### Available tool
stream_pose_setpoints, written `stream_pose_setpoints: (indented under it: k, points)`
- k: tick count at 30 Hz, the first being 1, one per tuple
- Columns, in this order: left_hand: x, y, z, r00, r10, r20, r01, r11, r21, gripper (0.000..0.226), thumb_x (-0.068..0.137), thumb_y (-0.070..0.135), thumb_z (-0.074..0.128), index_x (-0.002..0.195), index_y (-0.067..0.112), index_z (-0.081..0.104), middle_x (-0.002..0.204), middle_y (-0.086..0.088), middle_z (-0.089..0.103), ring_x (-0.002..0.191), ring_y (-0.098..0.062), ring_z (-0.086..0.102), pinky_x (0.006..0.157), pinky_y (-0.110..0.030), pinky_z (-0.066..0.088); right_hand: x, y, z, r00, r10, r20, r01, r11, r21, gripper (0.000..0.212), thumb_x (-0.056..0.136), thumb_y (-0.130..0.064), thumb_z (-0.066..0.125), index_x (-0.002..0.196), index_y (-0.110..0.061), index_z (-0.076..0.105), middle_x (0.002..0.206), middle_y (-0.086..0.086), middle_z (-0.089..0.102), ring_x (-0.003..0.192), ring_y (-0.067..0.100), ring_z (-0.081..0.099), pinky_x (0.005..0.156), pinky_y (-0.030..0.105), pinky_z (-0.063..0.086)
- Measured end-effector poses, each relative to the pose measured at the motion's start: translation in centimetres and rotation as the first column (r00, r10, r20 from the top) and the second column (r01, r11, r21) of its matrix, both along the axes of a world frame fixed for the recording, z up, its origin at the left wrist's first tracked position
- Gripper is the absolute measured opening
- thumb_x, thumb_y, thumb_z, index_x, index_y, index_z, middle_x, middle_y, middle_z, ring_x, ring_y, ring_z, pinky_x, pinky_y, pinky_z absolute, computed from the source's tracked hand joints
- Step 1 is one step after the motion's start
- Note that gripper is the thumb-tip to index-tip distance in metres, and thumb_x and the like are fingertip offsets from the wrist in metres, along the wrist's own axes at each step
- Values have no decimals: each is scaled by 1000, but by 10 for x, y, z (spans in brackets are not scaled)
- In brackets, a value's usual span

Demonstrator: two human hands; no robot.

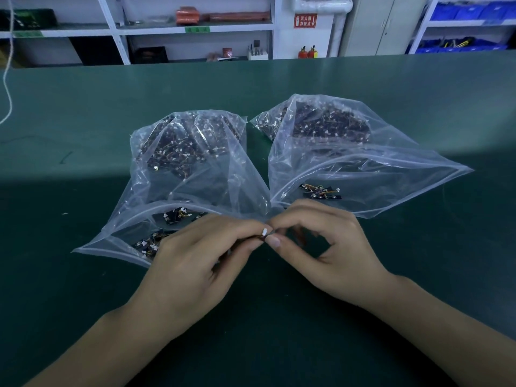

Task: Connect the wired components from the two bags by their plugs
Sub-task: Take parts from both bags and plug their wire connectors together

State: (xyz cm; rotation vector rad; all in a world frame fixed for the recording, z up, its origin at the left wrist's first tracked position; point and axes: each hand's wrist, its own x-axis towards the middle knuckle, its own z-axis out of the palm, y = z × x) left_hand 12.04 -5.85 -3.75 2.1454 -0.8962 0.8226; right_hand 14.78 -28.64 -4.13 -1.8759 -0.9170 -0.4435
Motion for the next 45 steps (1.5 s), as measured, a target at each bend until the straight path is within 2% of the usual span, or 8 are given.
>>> stream_pose_setpoints:
  k: [8, 11, 15, 21, 24, 27, 33, 45]
  points:
    - [0, 0, 1, 999, 44, -26, -46, 995, -88, 21, 96, 31, 75, 111, 21, 64, 100, 30, 71, 103, 17, 67, 88, -4, 48, -2, 1, 0, 999, 20, -27, -19, 999, 35, 11, 95, -19, 78, 100, -9, 79, 84, -7, 70, 71, 15, 62, 68, 18, 44]
    - [1, 3, 1, 996, 88, -24, -90, 993, -81, 20, 96, 37, 77, 109, 24, 68, 101, 21, 74, 91, 8, 69, 79, -8, 51, -2, 3, 0, 999, 26, -37, -23, 997, 71, 9, 96, -16, 77, 97, -7, 80, 83, -3, 71, 72, 13, 63, 65, 20, 45]
    - [4, 7, -2, 987, 162, 8, -161, 985, -67, 21, 96, 38, 79, 93, 17, 77, 85, 16, 71, 71, -4, 63, 65, -21, 50, -2, 1, 0, 999, -30, -44, 36, 989, 145, 11, 97, -13, 74, 95, -5, 80, 80, 0, 68, 66, 18, 60, 60, 26, 46]
    - [5, 8, -2, 986, 168, -1, -168, 983, -69, 16, 98, 30, 78, 93, 15, 81, 84, 13, 73, 71, -5, 64, 64, -23, 50, -2, 0, 0, 998, -43, -42, 48, 989, 138, 7, 97, -14, 74, 102, -11, 78, 81, -3, 69, 65, 20, 61, 56, 36, 48]
    - [4, 9, -3, 986, 166, -18, -167, 984, -67, 16, 98, 29, 79, 92, 14, 82, 81, 10, 74, 68, -9, 66, 61, -27, 52, -2, 1, 1, 1000, -28, -12, 29, 991, 127, 11, 95, -13, 77, 106, -15, 77, 81, -3, 68, 64, 19, 61, 58, 29, 48]
    - [3, 8, -3, 988, 151, -28, -153, 986, -64, 16, 97, 28, 79, 94, 13, 82, 83, 9, 75, 68, -10, 69, 60, -28, 54, -1, 1, 0, 1000, -19, -10, 20, 994, 106, 6, 93, -9, 80, 98, -8, 79, 81, -3, 68, 64, 16, 60, 61, 23, 46]
    - [2, 6, 0, 988, 150, -20, -151, 986, -70, 19, 98, 30, 76, 94, 12, 81, 86, 15, 71, 72, -4, 64, 63, -22, 51, 0, 0, -2, 999, -53, -13, 54, 993, 109, 6, 91, -9, 82, 95, -7, 78, 81, -3, 69, 64, 11, 58, 63, 18, 43]
    - [5, 9, -3, 993, 113, -27, -114, 993, -35, 12, 101, 25, 77, 95, 15, 81, 90, 11, 72, 75, -8, 64, 65, -24, 50, 2, -1, -3, 997, -76, -28, 78, 995, 67, 7, 91, -9, 81, 89, -5, 77, 81, -5, 67, 65, 5, 53, 67, 12, 40]
